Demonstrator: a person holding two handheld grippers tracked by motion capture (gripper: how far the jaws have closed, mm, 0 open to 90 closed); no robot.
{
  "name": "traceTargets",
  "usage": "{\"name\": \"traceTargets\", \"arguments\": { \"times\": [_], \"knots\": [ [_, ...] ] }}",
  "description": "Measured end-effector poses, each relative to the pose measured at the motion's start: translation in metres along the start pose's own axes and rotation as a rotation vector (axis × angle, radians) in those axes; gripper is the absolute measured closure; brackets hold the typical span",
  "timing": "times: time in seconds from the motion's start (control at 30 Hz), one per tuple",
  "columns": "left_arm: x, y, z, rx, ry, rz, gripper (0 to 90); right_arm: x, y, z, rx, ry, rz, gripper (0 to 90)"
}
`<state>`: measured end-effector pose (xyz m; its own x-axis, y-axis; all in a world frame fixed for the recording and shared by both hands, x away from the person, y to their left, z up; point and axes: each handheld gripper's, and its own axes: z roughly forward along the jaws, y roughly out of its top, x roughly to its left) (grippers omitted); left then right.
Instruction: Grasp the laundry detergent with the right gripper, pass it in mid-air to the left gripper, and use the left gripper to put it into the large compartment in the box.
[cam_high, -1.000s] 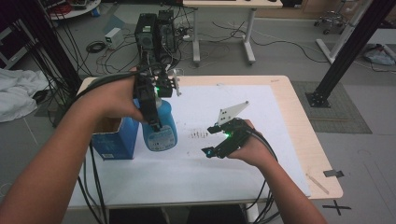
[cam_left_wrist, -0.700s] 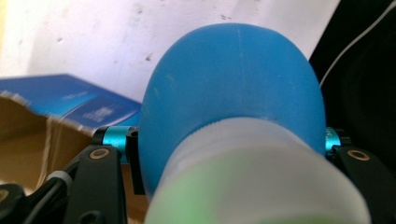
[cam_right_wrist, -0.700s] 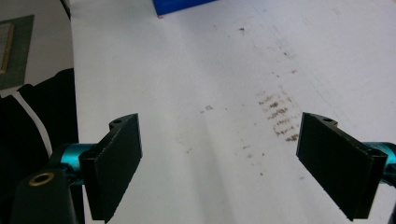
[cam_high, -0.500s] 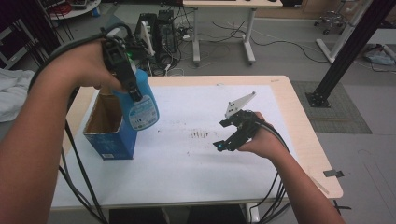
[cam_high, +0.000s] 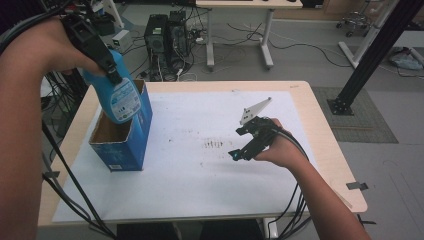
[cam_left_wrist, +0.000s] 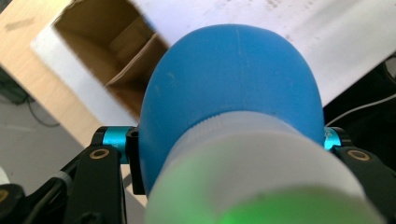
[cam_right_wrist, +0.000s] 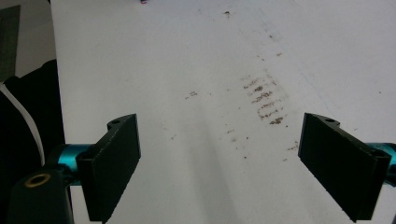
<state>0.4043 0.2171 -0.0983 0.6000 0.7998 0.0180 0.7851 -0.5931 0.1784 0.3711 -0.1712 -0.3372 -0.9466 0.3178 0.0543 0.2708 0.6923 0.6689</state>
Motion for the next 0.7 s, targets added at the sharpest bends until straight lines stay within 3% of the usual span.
{"name": "traceTargets", "arguments": {
  "times": [0.27,0.4,0.7],
  "knots": [
    [0.016,-0.009,0.01,0.006,0.042,-0.06,39.9,0.0,0.001,0.005,0.015,-0.002,0.0,12.2],
    [0.025,-0.011,0.028,0.014,0.045,-0.09,40.0,0.001,0.003,0.009,0.03,-0.005,-0.002,12.2],
    [0.031,-0.012,0.07,0.043,0.041,-0.093,40.0,0.004,0.006,0.017,0.045,-0.009,-0.011,12.2]
  ]
}}
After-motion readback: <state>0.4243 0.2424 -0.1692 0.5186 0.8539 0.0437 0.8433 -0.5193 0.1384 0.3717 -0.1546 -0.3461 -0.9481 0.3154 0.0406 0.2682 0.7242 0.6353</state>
